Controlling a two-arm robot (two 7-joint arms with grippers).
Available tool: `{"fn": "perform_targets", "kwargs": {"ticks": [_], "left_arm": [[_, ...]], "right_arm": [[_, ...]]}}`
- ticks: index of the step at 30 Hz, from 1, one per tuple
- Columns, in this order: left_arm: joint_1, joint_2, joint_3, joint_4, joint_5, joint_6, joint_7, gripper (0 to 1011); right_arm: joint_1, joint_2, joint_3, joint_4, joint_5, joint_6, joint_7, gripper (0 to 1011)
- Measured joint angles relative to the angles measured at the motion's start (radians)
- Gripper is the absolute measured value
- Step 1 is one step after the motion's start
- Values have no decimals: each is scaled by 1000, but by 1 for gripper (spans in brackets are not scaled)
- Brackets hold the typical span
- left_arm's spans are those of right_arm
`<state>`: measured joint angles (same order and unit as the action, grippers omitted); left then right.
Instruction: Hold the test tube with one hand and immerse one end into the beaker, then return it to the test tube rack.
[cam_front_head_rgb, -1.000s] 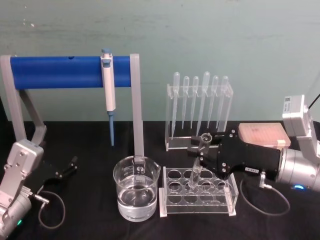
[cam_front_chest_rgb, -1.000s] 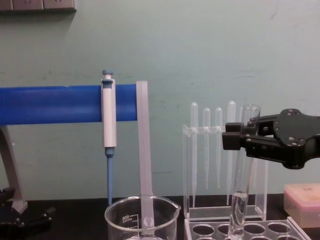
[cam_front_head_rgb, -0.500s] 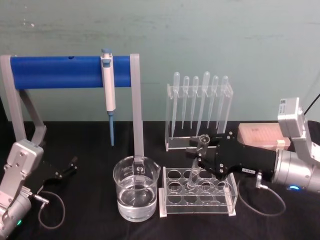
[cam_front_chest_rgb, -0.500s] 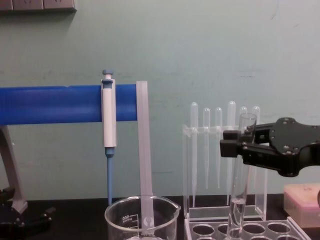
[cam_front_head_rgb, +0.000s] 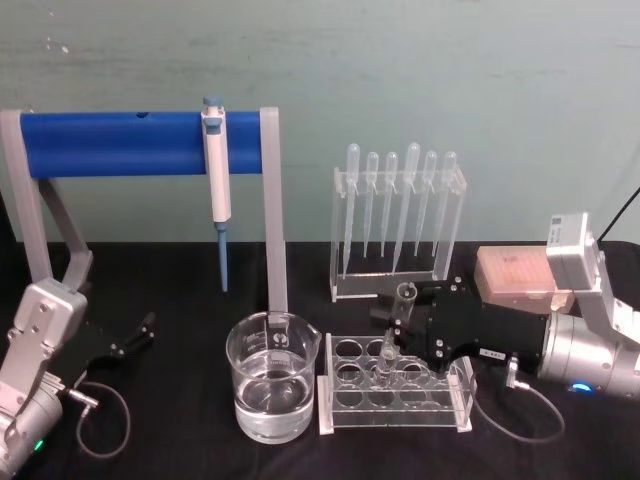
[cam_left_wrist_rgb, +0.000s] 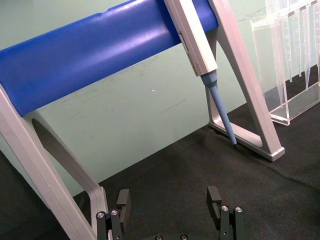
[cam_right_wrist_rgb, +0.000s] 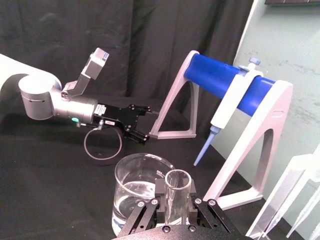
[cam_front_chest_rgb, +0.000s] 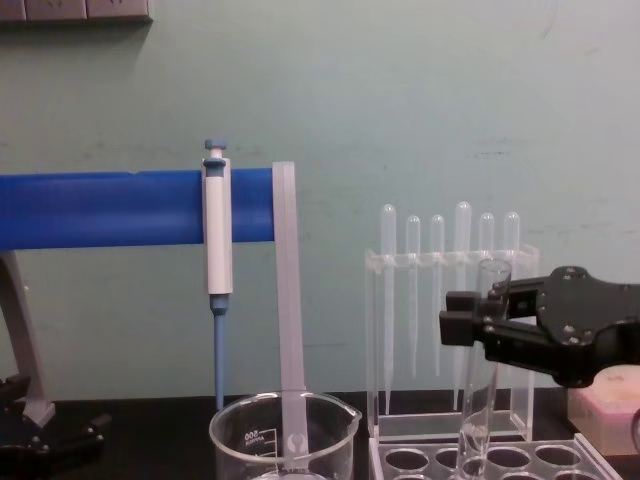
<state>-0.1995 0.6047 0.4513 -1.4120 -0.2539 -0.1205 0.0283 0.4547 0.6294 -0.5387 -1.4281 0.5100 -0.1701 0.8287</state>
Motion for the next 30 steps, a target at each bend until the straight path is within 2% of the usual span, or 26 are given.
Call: {"fn": "perform_targets", "kwargs": {"ticks": [13,30], "left_arm": [[0,0,0,0,0,0,0,1000],[0,0,0,0,0,0,0,1000]], "right_arm": [[-10,-22,-9,34,-16,-25,6,226],[-22,-31,-14,51,-42,-37,2,226]]}}
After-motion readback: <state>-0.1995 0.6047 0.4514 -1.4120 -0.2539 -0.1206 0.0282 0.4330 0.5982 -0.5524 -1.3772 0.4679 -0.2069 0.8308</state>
